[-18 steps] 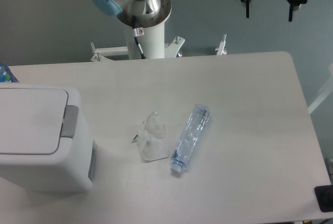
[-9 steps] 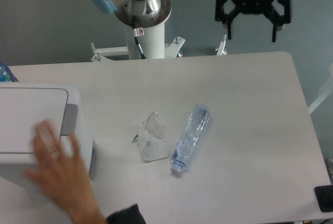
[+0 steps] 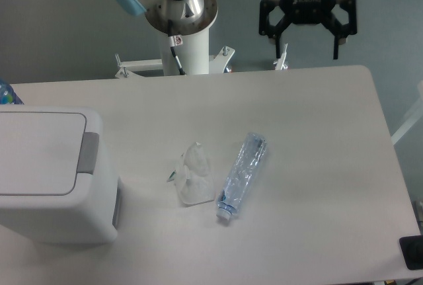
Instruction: Open the trash can
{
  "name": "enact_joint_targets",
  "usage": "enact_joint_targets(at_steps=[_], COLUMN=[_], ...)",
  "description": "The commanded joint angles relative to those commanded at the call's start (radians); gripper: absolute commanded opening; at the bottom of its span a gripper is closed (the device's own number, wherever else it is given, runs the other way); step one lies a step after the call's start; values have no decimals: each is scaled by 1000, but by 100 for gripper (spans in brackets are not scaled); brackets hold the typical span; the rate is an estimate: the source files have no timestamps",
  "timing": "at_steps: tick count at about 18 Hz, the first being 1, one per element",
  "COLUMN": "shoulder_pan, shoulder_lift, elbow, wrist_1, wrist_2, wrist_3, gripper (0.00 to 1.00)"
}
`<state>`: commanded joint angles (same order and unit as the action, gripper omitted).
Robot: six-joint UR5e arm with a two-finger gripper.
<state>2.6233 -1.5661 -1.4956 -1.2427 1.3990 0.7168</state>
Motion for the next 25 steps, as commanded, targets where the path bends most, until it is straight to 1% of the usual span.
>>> enact_joint_targets(at_steps=[1, 4, 8, 10, 13, 15, 17, 18, 21, 25], shoulder_pan=[-18, -95, -199, -238, -322, -342, -367, -367, -371, -373], shoulder_lift=[-8, -32, -78, -107, -160, -178, -183, -184, -180, -178], elbow=[-2, -2, -2, 6, 8, 8, 5, -3, -18, -38], wrist_1=[15, 32, 107, 161, 236, 278, 282, 281, 281, 281], wrist_2=[-8, -37, -37, -38, -37, -41, -93, -122, -163, -166], wrist_3=[-46, -227, -387, -453, -561, -640, -715, -735, -738, -740], gripper=[100, 100, 100, 100, 100, 100, 100, 100, 100, 100])
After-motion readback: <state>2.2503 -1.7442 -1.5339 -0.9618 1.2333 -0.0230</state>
